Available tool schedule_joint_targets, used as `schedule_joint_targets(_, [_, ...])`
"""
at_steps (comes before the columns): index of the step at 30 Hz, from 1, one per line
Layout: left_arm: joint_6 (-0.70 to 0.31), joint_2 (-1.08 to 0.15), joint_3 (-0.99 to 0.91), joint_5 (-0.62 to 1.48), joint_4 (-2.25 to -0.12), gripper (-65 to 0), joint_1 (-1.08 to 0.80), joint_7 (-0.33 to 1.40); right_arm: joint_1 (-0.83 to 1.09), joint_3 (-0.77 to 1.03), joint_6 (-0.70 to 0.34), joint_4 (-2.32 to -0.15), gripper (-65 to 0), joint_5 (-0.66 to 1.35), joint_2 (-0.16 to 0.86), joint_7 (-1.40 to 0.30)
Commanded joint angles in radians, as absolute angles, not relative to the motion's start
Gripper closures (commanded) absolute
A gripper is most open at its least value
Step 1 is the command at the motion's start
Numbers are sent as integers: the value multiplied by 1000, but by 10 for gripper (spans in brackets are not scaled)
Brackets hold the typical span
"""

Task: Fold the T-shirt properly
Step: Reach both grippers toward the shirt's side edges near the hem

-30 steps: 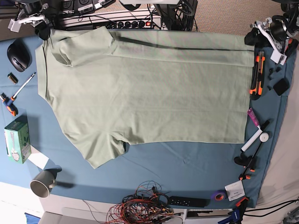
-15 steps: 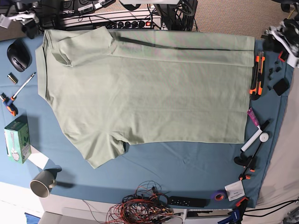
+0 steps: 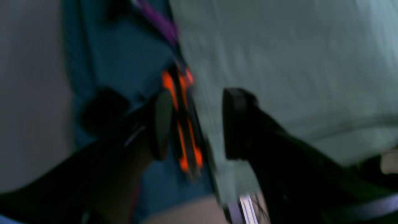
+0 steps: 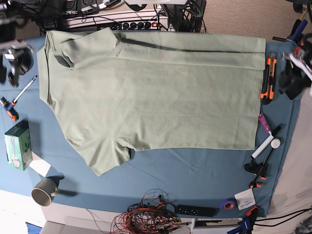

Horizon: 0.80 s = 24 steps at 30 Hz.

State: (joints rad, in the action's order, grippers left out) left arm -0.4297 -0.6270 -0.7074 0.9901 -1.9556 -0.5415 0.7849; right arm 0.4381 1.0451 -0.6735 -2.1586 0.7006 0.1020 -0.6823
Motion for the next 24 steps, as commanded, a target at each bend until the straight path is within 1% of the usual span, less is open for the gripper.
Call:
schedule_joint_targets(1, [-414, -649, -703, 987, -1970, -279, -513, 757, 417, 1009, -644, -2173, -249, 669, 117, -641])
schedule_joint_targets(4, [-389, -668, -627, 931, -1963, -279, -437, 731, 352, 849, -586, -2146, -249, 529, 117, -611])
schedule_joint_targets(6, [-373, -683, -551, 881, -1961, -279, -388, 717, 308, 746, -577, -2107, -249, 463, 117, -593])
schedule_joint_targets(8, [-345, -687, -466, 813, -1961, -279, -337, 701, 255, 657, -574, -2043, -249, 397, 117, -569])
schedule_joint_targets(11, [-313, -686, -353, 719, -1961, -279, -283, 679, 153, 560, -537, -1903, -249, 310, 133, -545])
schedule_joint_targets(14, [-307, -684, -275, 660, -1961, -279, -263, 674, 19, 511, -522, -1703, -249, 246, 176, -540])
schedule_joint_targets(16, [-307, -684, -250, 645, -1961, -279, -264, 671, -88, 506, -522, -1541, -249, 237, 216, -537])
schedule_joint_targets(21, [-307, -681, -245, 638, -1956, -279, -263, 671, -400, 505, -524, -1093, -249, 246, 332, -554])
schedule_joint_targets(24, [-307, -681, -245, 639, -1938, -279, -264, 671, -599, 499, -545, -820, -249, 279, 393, -590])
